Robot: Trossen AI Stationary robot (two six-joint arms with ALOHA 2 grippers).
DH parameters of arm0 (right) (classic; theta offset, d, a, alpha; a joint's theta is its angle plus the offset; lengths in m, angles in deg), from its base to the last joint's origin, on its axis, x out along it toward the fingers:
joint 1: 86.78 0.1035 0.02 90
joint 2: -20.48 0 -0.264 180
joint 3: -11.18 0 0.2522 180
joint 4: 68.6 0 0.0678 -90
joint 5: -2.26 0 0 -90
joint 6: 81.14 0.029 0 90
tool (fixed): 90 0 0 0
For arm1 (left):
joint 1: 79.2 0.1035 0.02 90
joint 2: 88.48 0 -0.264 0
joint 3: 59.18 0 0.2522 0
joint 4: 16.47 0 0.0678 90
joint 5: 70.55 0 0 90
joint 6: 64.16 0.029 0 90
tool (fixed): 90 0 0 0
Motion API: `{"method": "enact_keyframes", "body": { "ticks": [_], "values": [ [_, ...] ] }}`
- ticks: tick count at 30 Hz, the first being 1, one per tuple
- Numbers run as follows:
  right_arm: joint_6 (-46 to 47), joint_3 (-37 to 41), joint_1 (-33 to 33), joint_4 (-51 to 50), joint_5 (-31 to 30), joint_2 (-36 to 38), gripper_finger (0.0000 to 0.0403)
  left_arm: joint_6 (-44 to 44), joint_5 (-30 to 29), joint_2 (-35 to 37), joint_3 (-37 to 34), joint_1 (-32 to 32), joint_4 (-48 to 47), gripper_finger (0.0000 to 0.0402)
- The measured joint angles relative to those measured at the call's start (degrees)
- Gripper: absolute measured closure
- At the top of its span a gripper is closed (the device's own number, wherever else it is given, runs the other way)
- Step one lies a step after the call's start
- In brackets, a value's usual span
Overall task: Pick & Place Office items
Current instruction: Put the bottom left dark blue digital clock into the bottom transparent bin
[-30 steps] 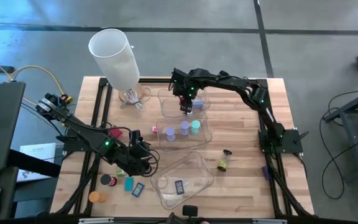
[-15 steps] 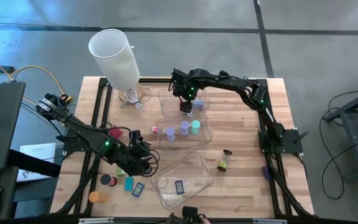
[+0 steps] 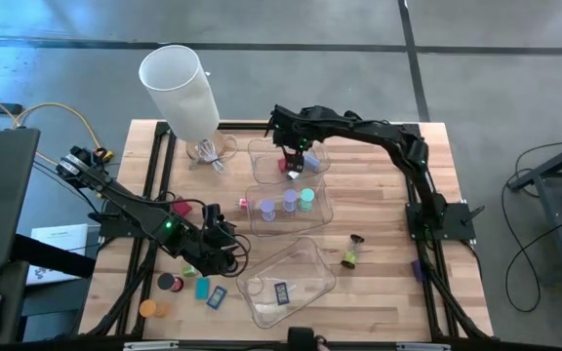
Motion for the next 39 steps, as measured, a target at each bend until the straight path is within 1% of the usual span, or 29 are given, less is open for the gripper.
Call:
{"method": "enact_keyframes", "body": {
  "ticks": [3,9,14,20,23,26,29,31,36,39],
  "values": [
    [-0.1,0.0,2.0,-0.8,-1.3,3.7,0.0117,-0.1,0.0,0.0,0.0,0.0,0.0,0.0144],
    [0.4,0.0,6.0,-4.1,-0.9,11.4,0.0117,0.0,-0.3,0.3,0.9,0.2,0.0,0.0144],
    [0.9,0.0,9.5,-8.4,-0.8,16.5,0.0117,1.6,-1.1,3.7,1.0,0.6,-0.1,0.0144],
    [9.4,0.0,12.6,-15.6,-0.3,21.0,0.0117,1.7,-0.6,10.1,1.0,3.0,0.2,0.0144],
    [14.8,0.1,14.4,-20.5,0.9,22.2,0.0117,1.3,1.3,13.5,1.0,4.0,0.1,0.0144],
    [18.7,1.2,16.5,-24.0,2.5,22.5,0.0117,-1.3,4.1,16.5,1.1,4.9,-0.1,0.0144],
    [23.0,1.4,19.0,-28.6,2.6,22.5,0.0117,-1.8,7.5,17.7,1.1,5.0,-0.1,0.0144],
    [26.2,1.4,20.9,-31.1,2.6,22.5,0.0117,-2.4,9.2,17.8,1.1,4.3,-0.4,0.0144],
    [31.8,1.6,27.0,-30.9,2.4,22.5,0.0117,-3.4,9.7,16.7,1.1,1.9,-0.6,0.0144],
    [34.3,1.6,31.2,-31.0,0.4,22.5,0.0117,-4.7,9.8,15.7,1.1,0.3,-0.5,0.0144]
  ]
}}
